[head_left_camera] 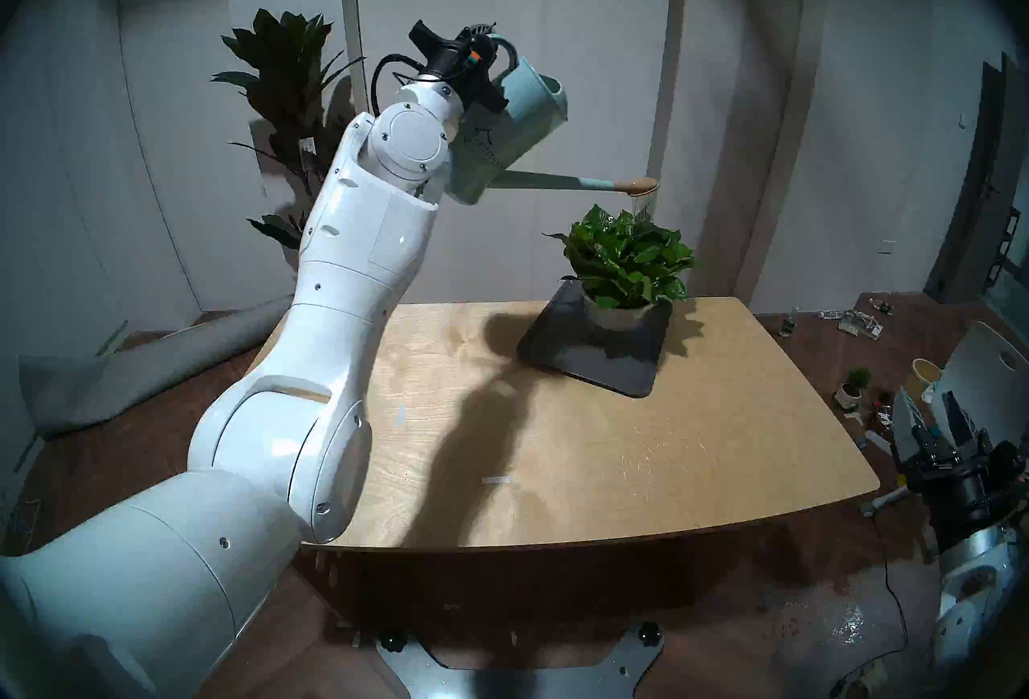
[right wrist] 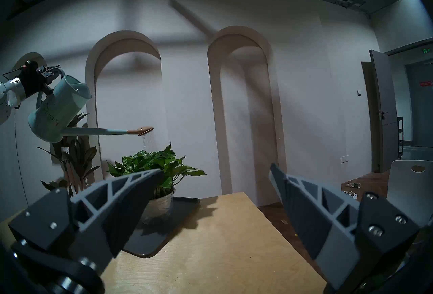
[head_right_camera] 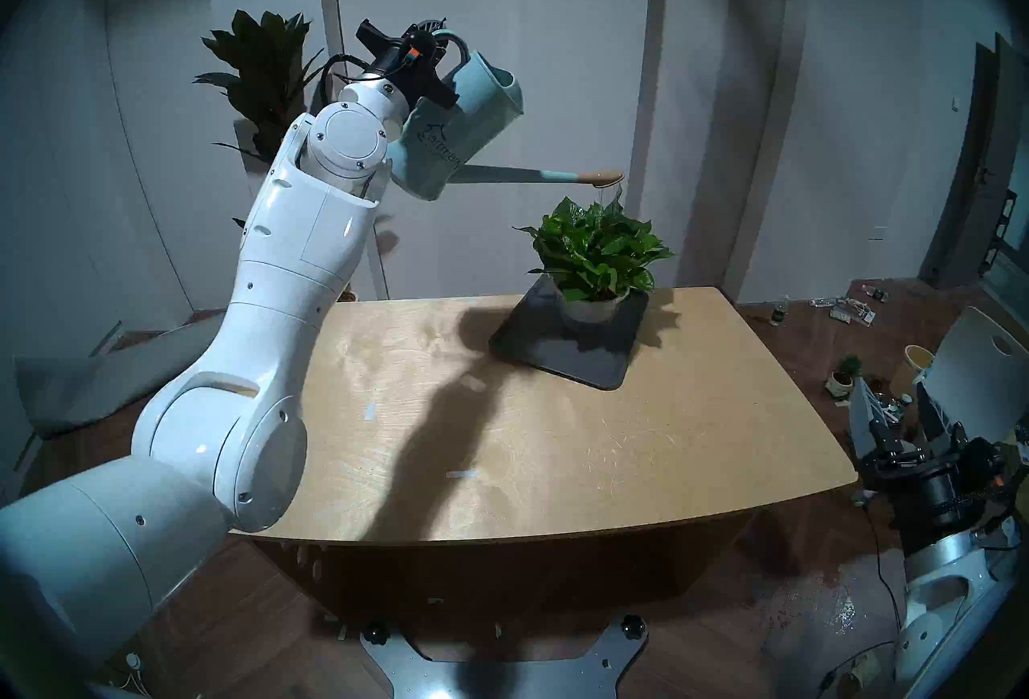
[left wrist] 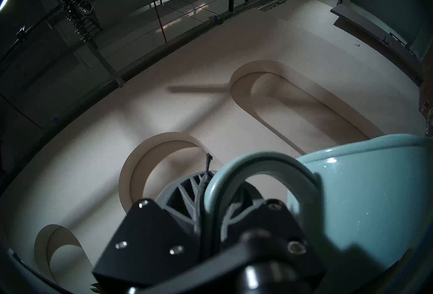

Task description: Pick up the watering can and pour water into the potted plant, then put the can down

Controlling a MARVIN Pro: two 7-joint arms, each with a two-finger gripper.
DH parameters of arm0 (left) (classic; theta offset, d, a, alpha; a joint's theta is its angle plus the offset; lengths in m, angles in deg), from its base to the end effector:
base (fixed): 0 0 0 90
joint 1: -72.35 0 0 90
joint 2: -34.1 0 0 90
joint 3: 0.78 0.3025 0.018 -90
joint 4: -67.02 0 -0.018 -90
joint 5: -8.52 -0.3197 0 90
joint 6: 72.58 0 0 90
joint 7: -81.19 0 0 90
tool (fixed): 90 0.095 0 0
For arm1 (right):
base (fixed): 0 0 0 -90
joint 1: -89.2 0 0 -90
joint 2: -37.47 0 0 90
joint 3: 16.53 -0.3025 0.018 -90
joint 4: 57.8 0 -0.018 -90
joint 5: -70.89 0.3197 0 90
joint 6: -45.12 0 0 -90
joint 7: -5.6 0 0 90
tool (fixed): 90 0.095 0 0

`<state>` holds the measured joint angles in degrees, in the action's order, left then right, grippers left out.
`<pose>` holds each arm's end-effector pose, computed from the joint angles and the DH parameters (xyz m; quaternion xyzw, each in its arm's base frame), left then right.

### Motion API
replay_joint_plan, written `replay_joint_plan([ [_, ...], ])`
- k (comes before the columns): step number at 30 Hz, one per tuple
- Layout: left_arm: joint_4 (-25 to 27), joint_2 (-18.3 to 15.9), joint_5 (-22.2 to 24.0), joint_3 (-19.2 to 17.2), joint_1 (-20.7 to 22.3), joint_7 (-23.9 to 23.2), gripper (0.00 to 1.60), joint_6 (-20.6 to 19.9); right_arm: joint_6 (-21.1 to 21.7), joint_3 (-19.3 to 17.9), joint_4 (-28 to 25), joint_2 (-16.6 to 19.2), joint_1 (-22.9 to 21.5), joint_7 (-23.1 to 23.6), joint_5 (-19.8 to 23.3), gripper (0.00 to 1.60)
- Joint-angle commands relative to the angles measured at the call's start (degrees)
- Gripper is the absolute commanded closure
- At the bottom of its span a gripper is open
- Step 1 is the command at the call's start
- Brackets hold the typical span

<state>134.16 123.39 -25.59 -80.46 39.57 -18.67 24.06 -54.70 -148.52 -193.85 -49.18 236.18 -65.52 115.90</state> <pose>0.6106 -0.0834 0.0604 -0.3885 0.3106 -0.8415 0.2108 0.1322 -0.1861 -0.1806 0.6331 -0.0761 0.7702 0.0093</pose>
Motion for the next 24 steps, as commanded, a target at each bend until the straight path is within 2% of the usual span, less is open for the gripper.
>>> replay_joint_plan([
  [1, 1.5, 1.4, -0.9, -0.8, 5.6, 1.6, 1.60, 1.1, -0.2, 0.0, -0.9, 0.0, 0.0, 0.2, 0.0, 0.00],
  [9, -0.7, 1.0, -2.4, -2.2, 7.9, 1.4, 1.60, 1.4, -0.2, -0.1, -1.0, 0.0, 0.0, 0.2, 0.0, 0.00],
  [18, -0.5, 0.7, -3.3, -4.0, 9.3, 1.1, 1.60, 2.0, -0.2, -0.1, -1.0, 0.0, 0.0, 0.3, 0.0, 0.00],
  [19, 0.6, 0.8, -3.3, -4.4, 8.0, 1.3, 1.60, 2.3, -0.2, -0.1, -1.0, 0.0, 0.0, 0.3, 0.0, 0.00],
  [24, 0.3, 1.2, -2.7, -5.7, 9.6, 1.0, 1.60, 2.9, -0.2, -0.1, -1.1, -0.1, 0.1, 0.3, 0.0, 0.00],
])
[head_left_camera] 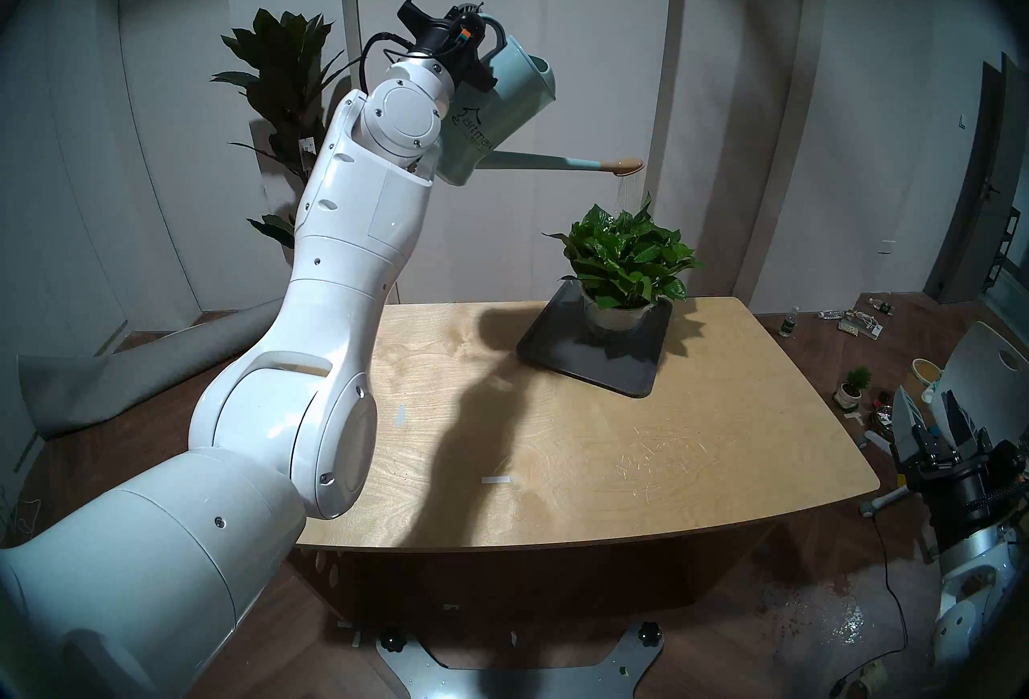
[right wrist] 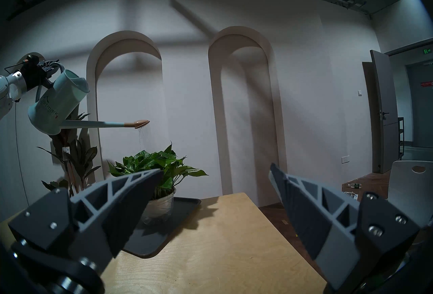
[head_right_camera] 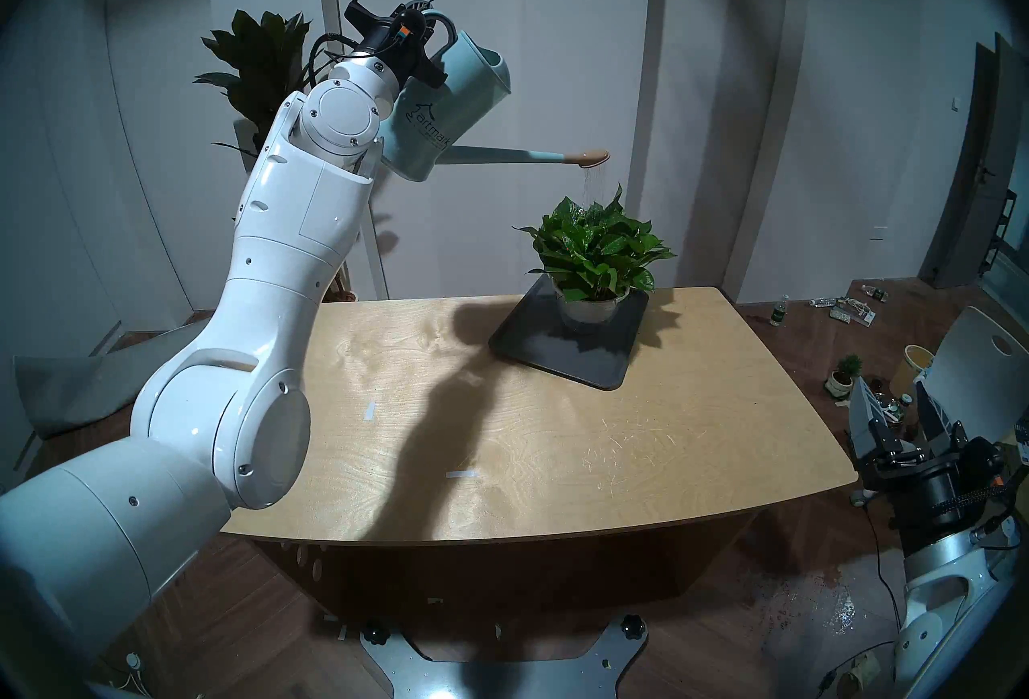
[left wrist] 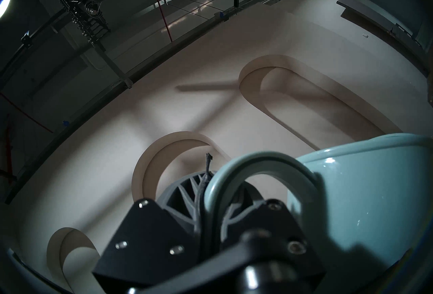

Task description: Pick up the watering can and pour water into the potted plant, then put the can down

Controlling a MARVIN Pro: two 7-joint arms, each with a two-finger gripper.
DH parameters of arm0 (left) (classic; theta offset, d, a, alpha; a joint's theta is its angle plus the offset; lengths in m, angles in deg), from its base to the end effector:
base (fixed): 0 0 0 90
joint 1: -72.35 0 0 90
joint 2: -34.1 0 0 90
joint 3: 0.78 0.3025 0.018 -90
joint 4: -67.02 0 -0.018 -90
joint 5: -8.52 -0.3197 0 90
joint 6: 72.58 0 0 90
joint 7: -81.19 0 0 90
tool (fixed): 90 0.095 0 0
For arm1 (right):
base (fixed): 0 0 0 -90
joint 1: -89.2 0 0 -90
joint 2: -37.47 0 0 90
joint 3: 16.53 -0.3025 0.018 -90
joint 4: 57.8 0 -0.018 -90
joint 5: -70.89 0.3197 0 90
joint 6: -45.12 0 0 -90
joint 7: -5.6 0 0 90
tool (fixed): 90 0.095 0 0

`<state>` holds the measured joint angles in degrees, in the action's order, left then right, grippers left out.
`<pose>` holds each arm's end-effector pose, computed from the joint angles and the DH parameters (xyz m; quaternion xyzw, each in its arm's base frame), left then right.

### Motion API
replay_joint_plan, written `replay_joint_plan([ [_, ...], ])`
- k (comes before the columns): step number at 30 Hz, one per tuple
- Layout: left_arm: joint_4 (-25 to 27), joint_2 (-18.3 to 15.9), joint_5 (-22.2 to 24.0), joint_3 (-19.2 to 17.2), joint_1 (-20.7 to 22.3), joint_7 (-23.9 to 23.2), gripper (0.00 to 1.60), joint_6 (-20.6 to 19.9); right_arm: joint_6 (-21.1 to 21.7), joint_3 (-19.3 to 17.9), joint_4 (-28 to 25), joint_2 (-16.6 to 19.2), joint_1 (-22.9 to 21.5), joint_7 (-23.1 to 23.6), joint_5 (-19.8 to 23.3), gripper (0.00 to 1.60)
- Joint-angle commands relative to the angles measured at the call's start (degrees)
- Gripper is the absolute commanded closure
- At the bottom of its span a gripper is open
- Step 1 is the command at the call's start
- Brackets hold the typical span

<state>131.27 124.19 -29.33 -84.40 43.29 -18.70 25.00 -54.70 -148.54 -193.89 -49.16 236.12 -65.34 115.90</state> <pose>0.6184 -0.0635 0.0876 -0.3823 0.2938 -0.8428 0.2392 0.1325 -0.1857 -0.1801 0.6325 -0.0745 0.7709 0.0083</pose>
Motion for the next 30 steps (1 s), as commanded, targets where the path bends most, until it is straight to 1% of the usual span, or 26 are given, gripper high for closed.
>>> replay_joint_plan([
  [1, 2.8, 0.6, 1.3, -2.0, 6.6, 0.9, 1.60, 2.2, -0.2, -0.1, -1.1, -0.1, 0.1, 0.1, 0.0, 0.00],
  [2, 2.3, 0.9, 2.1, -2.4, 7.6, 0.8, 1.60, 2.4, -0.2, -0.1, -1.2, -0.1, 0.2, 0.1, 0.0, 0.00],
  [4, 3.7, 1.3, 2.8, -3.1, 6.4, 0.9, 1.60, 3.2, -0.2, -0.1, -1.3, -0.2, 0.2, 0.2, 0.0, 0.00],
  [8, 2.5, 2.0, 5.1, -4.7, 7.8, 0.9, 1.60, 4.1, -0.2, -0.1, -1.4, -0.2, 0.3, 0.2, -0.1, 0.00],
  [9, 2.8, 2.3, 5.8, -5.3, 7.3, 1.1, 1.60, 4.0, -0.2, -0.1, -1.5, -0.3, 0.3, 0.2, -0.1, 0.00],
  [13, 1.6, 3.7, 8.6, -8.0, 8.2, 2.1, 1.60, 2.7, -0.1, -0.1, -1.5, -0.3, 0.4, 0.1, -0.1, 0.00],
  [15, 0.7, 4.6, 10.1, -9.3, 8.5, 2.7, 1.60, 2.1, -0.1, -0.1, -1.6, -0.4, 0.5, 0.1, -0.1, 0.00],
  [18, -3.0, 6.4, 13.2, -11.8, 9.2, 4.3, 1.60, 2.3, -0.1, -0.2, -1.9, -0.6, 0.7, 0.1, -0.1, 0.00],
  [21, -4.7, 8.1, 15.5, -13.5, 7.1, 6.3, 1.60, 3.7, 0.0, -0.2, -2.3, -0.8, 1.0, -0.1, -0.2, 0.00],
  [24, -4.3, 9.2, 16.6, -14.2, 4.3, 7.6, 1.60, 4.8, 0.1, -0.2, -2.5, -0.9, 1.1, -0.2, -0.2, 0.00],
  [25, -4.1, 9.5, 17.0, -14.4, 3.5, 7.8, 1.60, 4.9, 0.1, -0.2, -2.5, -1.0, 1.2, -0.3, -0.2, 0.00],
  [26, -3.2, 10.1, 17.6, -14.9, 2.3, 7.9, 1.60, 4.1, 0.1, -0.2, -2.5, -1.0, 1.2, -0.3, -0.2, 0.00],
  [30, -0.4, 11.7, 19.1, -16.1, -1.2, 8.7, 1.60, 3.4, 0.1, -0.2, -2.6, -1.0, 1.2, -0.3, -0.3, 0.00],
])
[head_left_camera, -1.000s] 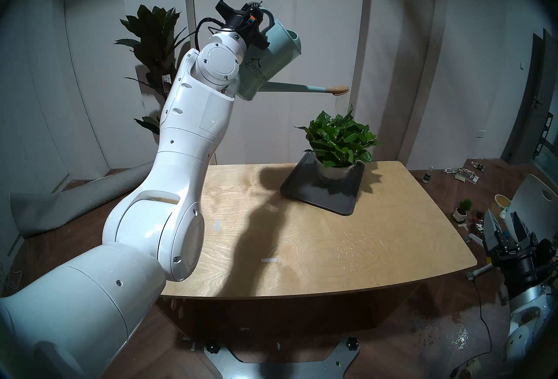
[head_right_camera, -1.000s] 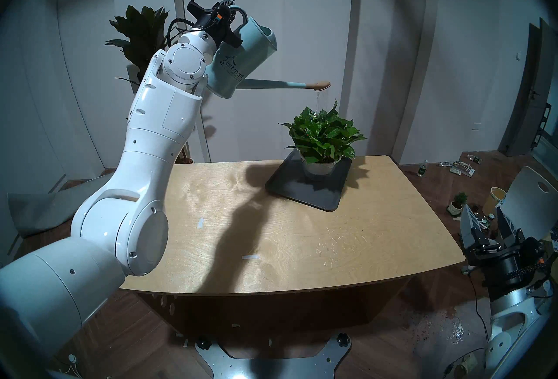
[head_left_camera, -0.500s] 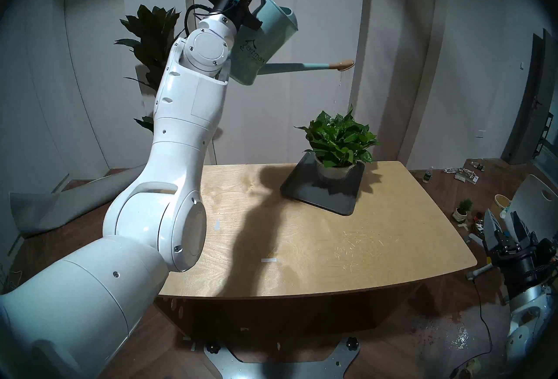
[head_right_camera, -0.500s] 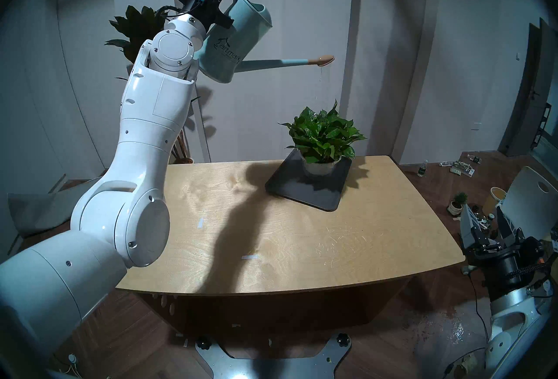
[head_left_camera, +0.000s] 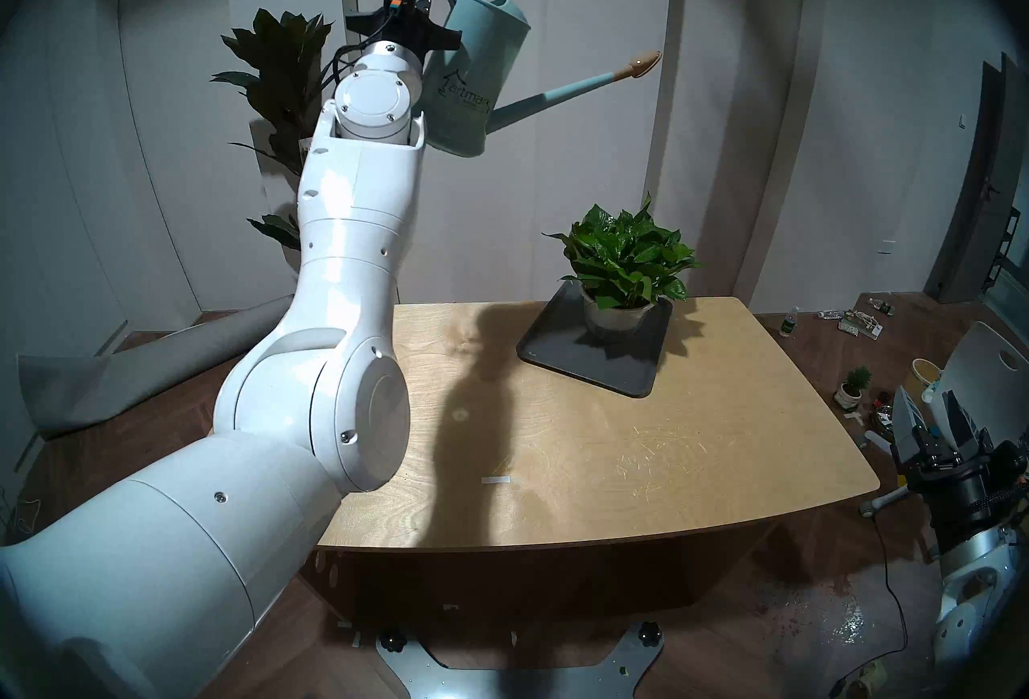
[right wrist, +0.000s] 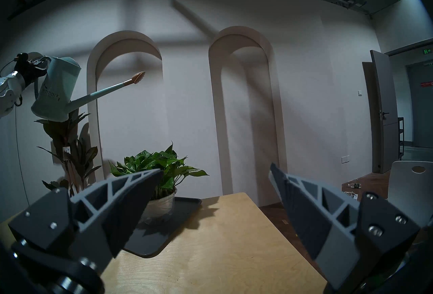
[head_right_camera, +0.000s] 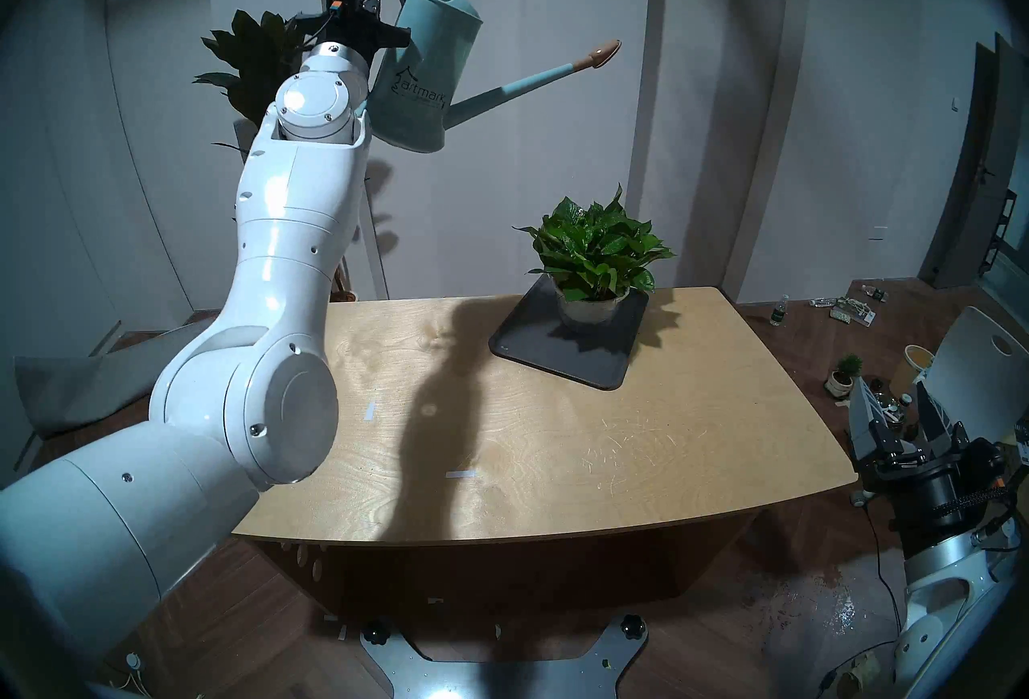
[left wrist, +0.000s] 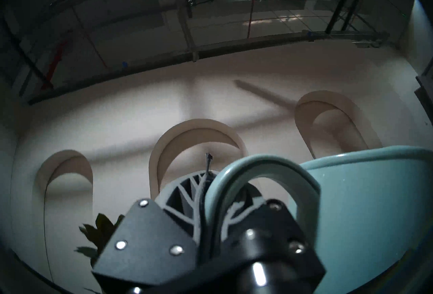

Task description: Pick up the watering can and pour water into the potted plant, then put the can down

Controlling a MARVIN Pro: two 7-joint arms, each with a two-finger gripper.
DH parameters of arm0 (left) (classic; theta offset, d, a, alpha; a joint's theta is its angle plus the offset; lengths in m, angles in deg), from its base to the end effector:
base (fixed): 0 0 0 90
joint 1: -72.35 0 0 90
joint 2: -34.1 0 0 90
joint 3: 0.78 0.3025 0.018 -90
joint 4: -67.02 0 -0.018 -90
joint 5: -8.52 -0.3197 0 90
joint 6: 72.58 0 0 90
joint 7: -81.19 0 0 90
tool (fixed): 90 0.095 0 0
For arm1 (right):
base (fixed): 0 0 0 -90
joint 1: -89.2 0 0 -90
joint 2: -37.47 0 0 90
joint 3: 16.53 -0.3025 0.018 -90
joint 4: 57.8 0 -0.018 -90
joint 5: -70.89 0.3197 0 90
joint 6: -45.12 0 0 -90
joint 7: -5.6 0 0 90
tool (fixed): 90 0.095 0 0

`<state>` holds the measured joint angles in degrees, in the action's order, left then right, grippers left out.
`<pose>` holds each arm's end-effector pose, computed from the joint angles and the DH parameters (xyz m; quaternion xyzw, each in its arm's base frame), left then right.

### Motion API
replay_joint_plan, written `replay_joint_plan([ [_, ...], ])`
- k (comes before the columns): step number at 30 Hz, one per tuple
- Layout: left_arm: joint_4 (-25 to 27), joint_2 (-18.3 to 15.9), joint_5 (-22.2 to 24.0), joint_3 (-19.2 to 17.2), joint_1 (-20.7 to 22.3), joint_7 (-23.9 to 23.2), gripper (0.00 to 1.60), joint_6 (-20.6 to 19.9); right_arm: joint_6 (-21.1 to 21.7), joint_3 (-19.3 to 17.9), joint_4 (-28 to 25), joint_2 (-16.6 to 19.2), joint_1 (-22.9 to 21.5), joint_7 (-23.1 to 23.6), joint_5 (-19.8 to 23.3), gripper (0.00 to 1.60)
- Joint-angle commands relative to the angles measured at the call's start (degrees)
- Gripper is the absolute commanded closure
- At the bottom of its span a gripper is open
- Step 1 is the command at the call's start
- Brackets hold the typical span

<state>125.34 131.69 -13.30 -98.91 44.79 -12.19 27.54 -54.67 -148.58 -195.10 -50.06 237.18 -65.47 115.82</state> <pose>0.6335 -0.0288 0.0811 -0.4247 0.0617 -0.8996 0.0808 0.1287 -0.1816 -0.1771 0.6340 -0.0756 0.7696 0.0097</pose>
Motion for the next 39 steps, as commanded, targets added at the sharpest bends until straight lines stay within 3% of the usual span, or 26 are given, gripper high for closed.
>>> replay_joint_plan([
  [1, 6.5, 4.6, 3.8, -1.9, -3.8, 2.0, 1.60, 1.5, 0.1, -0.1, -1.3, -0.1, 0.2, -0.2, -0.2, 0.00],
  [13, 11.9, 6.8, 10.1, -5.2, -12.1, 1.6, 1.60, 7.7, -0.1, -0.1, -1.1, -0.1, 0.1, 0.0, -0.1, 0.00],
  [39, 23.7, 5.3, 16.3, -15.3, -33.5, -0.8, 1.60, 17.1, -0.1, -0.1, -0.9, 0.0, 0.0, 0.0, -0.1, 0.00],
])
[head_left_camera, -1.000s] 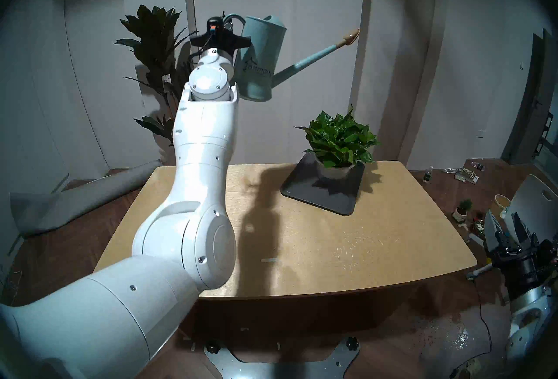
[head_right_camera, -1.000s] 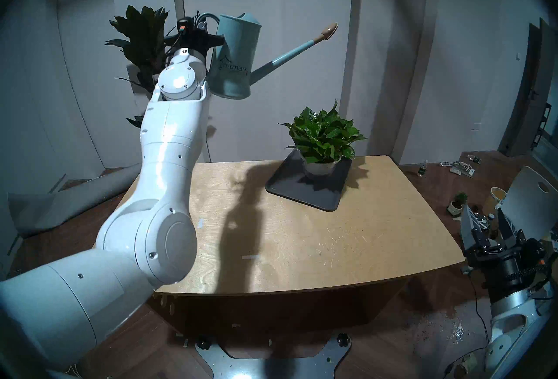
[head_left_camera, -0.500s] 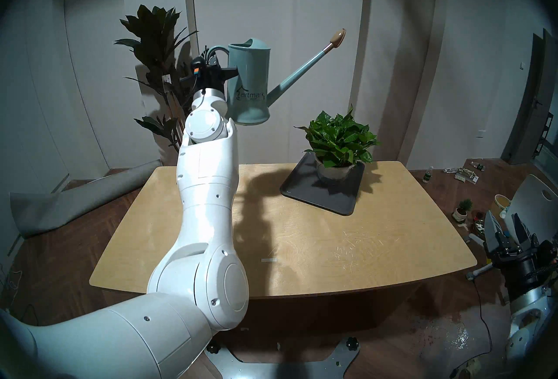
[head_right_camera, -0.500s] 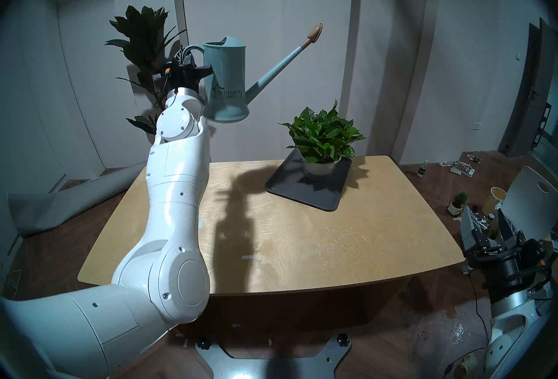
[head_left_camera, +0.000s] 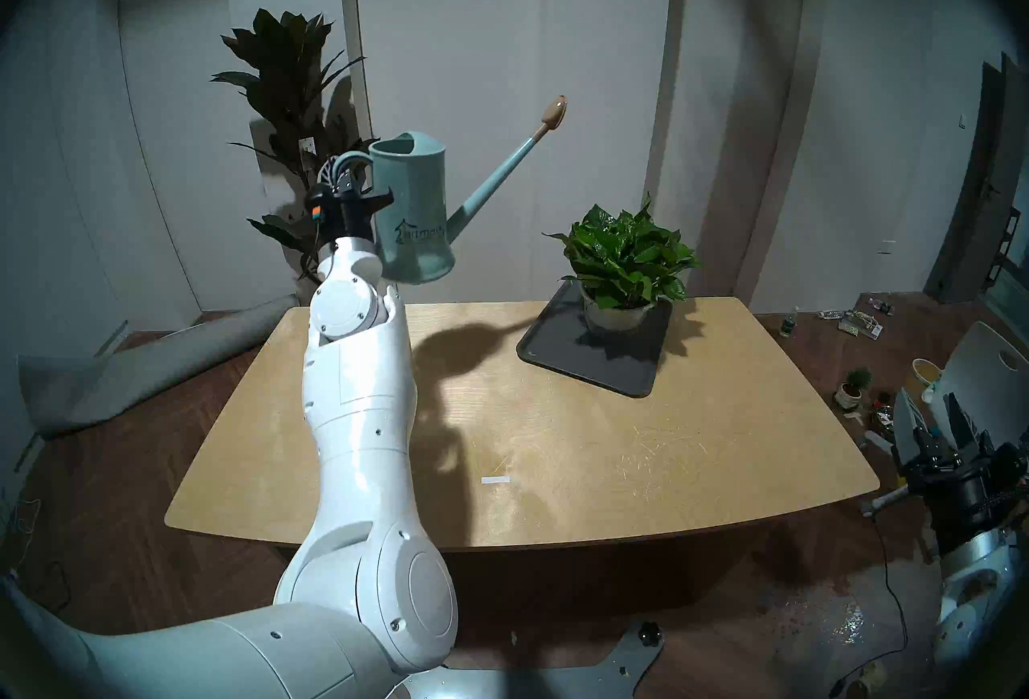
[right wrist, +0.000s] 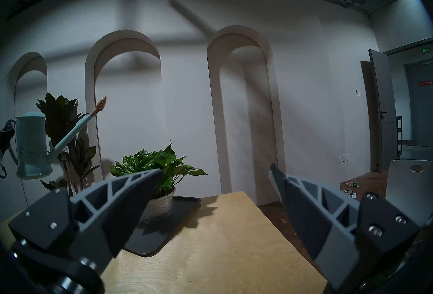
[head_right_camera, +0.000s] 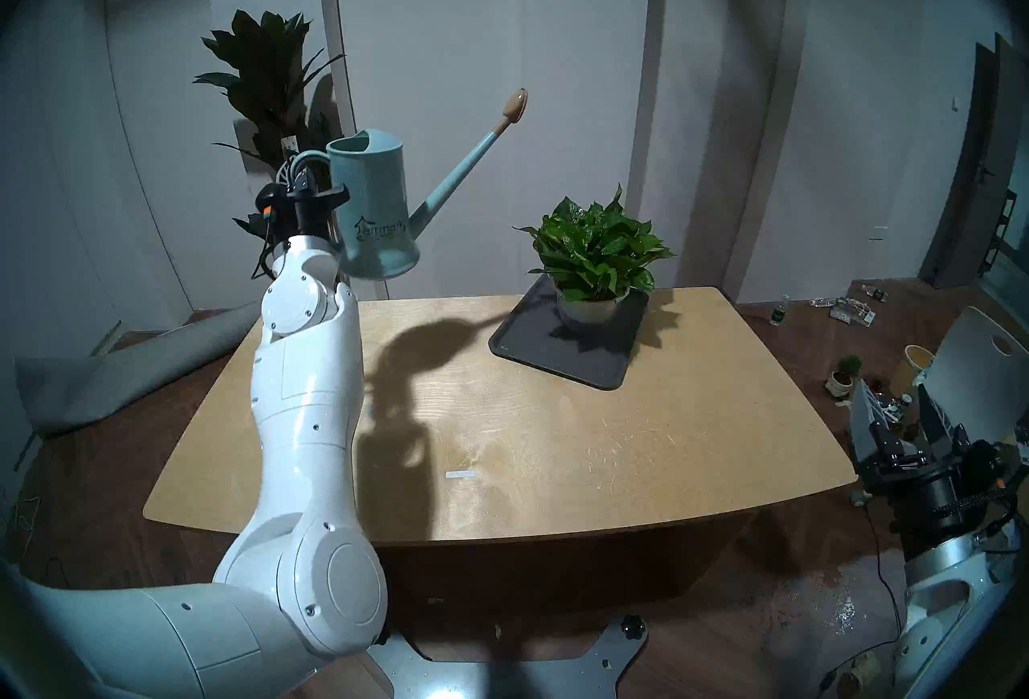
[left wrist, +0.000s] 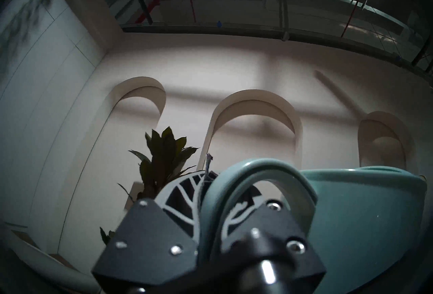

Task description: Pick up the watering can and pour water into the potted plant, then put the can down

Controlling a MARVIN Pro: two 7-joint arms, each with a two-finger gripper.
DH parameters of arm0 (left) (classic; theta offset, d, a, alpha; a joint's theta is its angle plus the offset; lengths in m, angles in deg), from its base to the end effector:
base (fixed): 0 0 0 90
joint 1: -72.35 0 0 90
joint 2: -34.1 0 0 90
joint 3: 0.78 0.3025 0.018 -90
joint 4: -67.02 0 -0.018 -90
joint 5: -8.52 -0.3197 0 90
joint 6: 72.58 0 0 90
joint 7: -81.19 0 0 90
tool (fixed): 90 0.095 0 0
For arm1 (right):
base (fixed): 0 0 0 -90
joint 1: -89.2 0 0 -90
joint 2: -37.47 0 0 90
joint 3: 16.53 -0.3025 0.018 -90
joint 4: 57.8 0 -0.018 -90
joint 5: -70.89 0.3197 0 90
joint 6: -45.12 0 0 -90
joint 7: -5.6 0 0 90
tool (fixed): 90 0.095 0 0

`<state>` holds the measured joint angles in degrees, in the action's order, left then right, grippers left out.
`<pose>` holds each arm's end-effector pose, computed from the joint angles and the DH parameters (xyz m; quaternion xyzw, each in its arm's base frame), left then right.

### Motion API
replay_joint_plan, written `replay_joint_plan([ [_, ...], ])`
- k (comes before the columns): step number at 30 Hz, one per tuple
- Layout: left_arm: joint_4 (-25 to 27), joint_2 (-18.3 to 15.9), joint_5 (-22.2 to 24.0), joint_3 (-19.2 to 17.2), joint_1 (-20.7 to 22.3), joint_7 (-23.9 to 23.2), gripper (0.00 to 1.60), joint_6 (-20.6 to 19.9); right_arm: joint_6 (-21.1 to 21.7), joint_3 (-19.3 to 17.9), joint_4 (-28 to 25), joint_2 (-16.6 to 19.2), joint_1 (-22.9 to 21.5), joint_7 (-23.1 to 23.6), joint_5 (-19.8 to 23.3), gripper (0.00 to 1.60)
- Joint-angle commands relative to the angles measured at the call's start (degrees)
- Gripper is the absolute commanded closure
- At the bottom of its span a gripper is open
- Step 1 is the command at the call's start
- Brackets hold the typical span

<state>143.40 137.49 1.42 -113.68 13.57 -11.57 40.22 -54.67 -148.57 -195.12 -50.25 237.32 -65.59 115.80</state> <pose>0.5429 0.0618 -0.1461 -0.4430 -0.1603 -0.8809 0.0443 0.1278 -0.1818 -0.1776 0.6348 -0.0778 0.7687 0.0109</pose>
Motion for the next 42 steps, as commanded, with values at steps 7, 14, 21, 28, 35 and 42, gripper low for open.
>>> replay_joint_plan([
  [7, 8.5, 0.1, 4.4, -1.1, -6.3, -3.4, 1.60, 6.5, -0.1, -0.1, -0.9, 0.2, -0.2, 0.1, -0.1, 0.00],
  [14, 9.8, -2.4, 8.7, 2.3, -11.3, -5.4, 1.60, 7.3, -0.1, -0.1, -1.0, 0.2, -0.2, 0.1, -0.1, 0.00],
  [21, 13.7, -7.2, 14.4, 8.7, -19.3, -5.4, 1.60, 6.2, -0.1, -0.1, -1.0, 0.2, -0.1, 0.1, -0.1, 0.00],
  [28, 15.0, -9.7, 19.2, 12.9, -25.7, -3.5, 1.60, 5.9, 0.0, -0.1, -1.2, 0.1, 0.0, 0.0, -0.1, 0.00],
  [35, 14.2, -10.6, 18.6, 17.6, -30.0, 2.9, 1.60, 6.4, 0.1, -0.1, -1.4, 0.1, 0.1, -0.2, -0.2, 0.00],
  [42, 5.7, -9.7, 15.1, 17.7, -25.6, 6.8, 1.60, 8.4, 0.1, -0.1, -1.4, 0.1, 0.1, -0.2, -0.2, 0.00],
])
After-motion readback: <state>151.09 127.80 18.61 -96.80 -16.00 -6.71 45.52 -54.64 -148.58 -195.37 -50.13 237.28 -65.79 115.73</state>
